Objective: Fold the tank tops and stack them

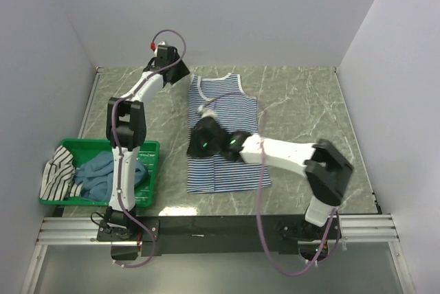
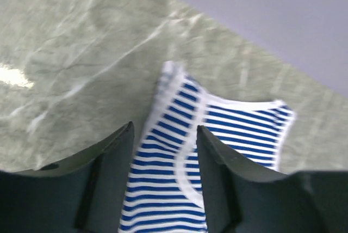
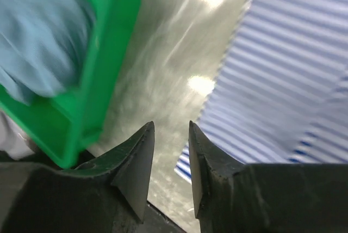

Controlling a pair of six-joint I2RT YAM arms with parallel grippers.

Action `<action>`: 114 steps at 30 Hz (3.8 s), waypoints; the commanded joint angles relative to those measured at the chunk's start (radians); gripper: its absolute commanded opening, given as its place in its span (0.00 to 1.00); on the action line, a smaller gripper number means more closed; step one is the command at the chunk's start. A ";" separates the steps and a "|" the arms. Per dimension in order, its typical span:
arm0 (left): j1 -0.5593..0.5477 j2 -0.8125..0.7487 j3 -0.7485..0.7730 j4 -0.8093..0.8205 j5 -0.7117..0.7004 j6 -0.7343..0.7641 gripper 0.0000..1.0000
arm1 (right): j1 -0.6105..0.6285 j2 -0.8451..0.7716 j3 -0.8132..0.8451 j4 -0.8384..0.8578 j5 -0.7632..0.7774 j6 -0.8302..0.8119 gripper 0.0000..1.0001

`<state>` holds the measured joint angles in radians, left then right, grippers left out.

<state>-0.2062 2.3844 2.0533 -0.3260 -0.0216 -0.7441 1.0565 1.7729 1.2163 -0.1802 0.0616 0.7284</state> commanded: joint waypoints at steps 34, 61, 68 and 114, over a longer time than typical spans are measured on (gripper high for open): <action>-0.581 -0.699 -0.906 0.220 0.109 -0.182 0.36 | -0.859 0.514 0.628 -0.272 -0.195 -0.268 0.47; -0.821 -0.564 -0.866 0.228 0.134 -0.155 0.50 | -0.912 0.171 0.124 -0.093 -0.158 -0.188 0.13; -0.929 -0.435 -0.704 0.095 0.025 -0.173 0.48 | -0.989 0.060 0.137 -0.125 -0.167 -0.176 0.36; -1.072 -0.687 -0.990 0.129 -0.009 -0.115 0.00 | -0.936 -0.040 0.051 -0.081 -0.201 -0.169 0.38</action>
<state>-1.2839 1.8065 1.1217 -0.2970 -0.1257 -0.8604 0.0311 1.7416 1.2629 -0.2985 -0.1627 0.5827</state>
